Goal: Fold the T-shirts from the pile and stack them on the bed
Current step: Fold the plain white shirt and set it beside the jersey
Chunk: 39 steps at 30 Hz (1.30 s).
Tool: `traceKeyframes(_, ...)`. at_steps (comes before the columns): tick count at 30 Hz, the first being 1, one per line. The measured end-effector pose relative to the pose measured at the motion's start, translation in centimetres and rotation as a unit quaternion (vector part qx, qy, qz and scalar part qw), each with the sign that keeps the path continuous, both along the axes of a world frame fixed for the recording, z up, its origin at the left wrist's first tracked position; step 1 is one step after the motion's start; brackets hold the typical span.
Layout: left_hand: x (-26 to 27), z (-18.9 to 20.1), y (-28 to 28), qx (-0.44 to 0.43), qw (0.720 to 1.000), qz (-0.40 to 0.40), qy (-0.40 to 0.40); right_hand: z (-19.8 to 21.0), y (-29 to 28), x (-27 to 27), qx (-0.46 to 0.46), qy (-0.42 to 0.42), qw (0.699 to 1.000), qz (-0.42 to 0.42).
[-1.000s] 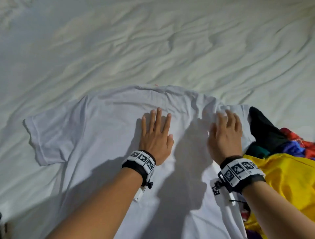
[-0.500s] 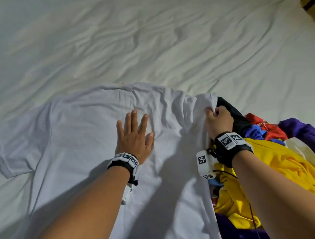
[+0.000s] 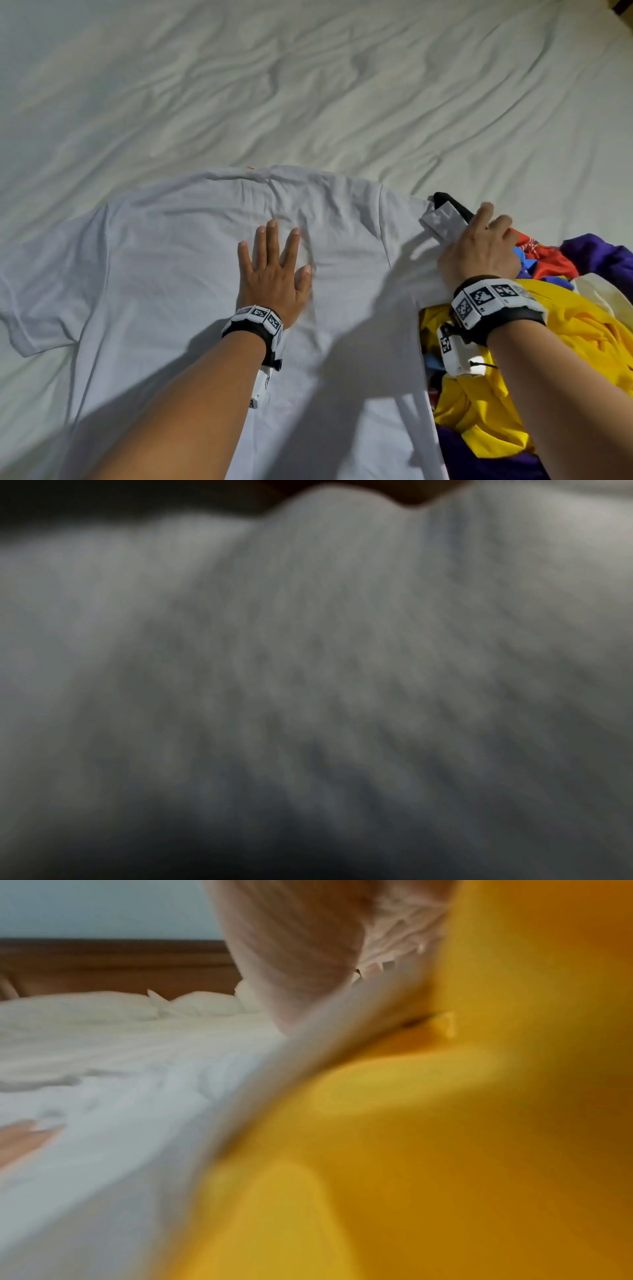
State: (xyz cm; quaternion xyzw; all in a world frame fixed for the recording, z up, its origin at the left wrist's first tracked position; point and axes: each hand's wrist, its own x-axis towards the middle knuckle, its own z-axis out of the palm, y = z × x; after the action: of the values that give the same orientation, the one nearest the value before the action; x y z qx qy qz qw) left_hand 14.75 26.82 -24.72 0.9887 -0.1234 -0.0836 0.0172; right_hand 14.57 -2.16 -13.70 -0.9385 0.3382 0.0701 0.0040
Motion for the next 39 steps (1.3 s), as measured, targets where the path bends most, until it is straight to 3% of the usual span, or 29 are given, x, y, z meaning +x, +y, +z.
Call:
traceKeyframes(3, 0.0, 0.0, 0.0, -0.013, 1.000, 0.002, -0.006, 0.6, 4.6, 0.7, -0.011, -0.042, 0.995, 0.094)
traceKeyframes(6, 0.0, 0.0, -0.3, -0.039, 0.999, 0.017, -0.012, -0.6, 11.5, 0.9, 0.105, 0.001, 0.961, 0.256)
traceKeyframes(8, 0.1, -0.4, 0.2, -0.040, 0.999, 0.007, -0.010, -2.6, 14.8, 0.9, 0.174, 0.057, 0.932, 0.312)
traceKeyframes(11, 0.2, -0.8, 1.3, -0.043, 0.999, -0.011, 0.011, -6.6, 14.7, 1.1, 0.188, 0.105, 0.919, 0.329)
traceKeyframes(14, -0.4, -0.5, 1.3, -0.059, 0.998, 0.005, -0.003, -8.9, 11.0, 1.3, 0.142, 0.098, 0.921, 0.348)
traceKeyframes(16, -0.7, -0.7, 1.1, -0.055, 0.998, 0.006, -0.012, -9.1, 8.5, 1.6, 0.115, 0.087, 0.944, 0.296)
traceKeyframes(19, -0.7, -0.8, 1.0, -0.056, 0.998, 0.006, -0.013, -8.3, 7.3, 3.0, 0.117, 0.067, 0.980, 0.150)
traceKeyframes(21, -0.5, -1.2, 1.0, -0.059, 0.998, 0.008, -0.016, -7.6, 8.9, 4.0, 0.094, 0.027, 0.979, 0.178)
traceKeyframes(22, -0.4, -1.6, 1.0, -0.059, 0.998, 0.011, -0.023, -7.3, 10.2, 4.3, 0.083, 0.017, 0.963, 0.256)
traceKeyframes(24, -0.3, -2.2, 1.1, -0.047, 0.998, 0.014, -0.036, -7.5, 12.7, 4.8, 0.091, 0.049, 0.895, 0.433)
traceKeyframes(26, -0.3, -2.5, 1.2, -0.041, 0.998, 0.016, -0.038, -8.3, 13.7, 5.6, 0.102, 0.104, 0.853, 0.502)
traceKeyframes(27, -0.4, -2.4, 1.2, -0.049, 0.998, 0.016, -0.036, -8.8, 13.4, 6.2, 0.103, 0.114, 0.855, 0.495)
traceKeyframes(32, -0.2, -2.6, 1.0, -0.065, 0.997, 0.015, -0.037, -9.9, 9.5, 8.3, 0.119, 0.096, 0.931, 0.332)
traceKeyframes(36, -0.3, -2.9, 1.0, -0.048, 0.998, 0.021, -0.042, -8.3, 11.7, 7.8, 0.148, 0.064, 0.971, 0.175)
traceKeyframes(39, -0.3, -2.7, 0.8, -0.064, 0.997, 0.032, -0.026, -7.5, 15.3, 2.1, 0.161, 0.007, 0.956, 0.245)
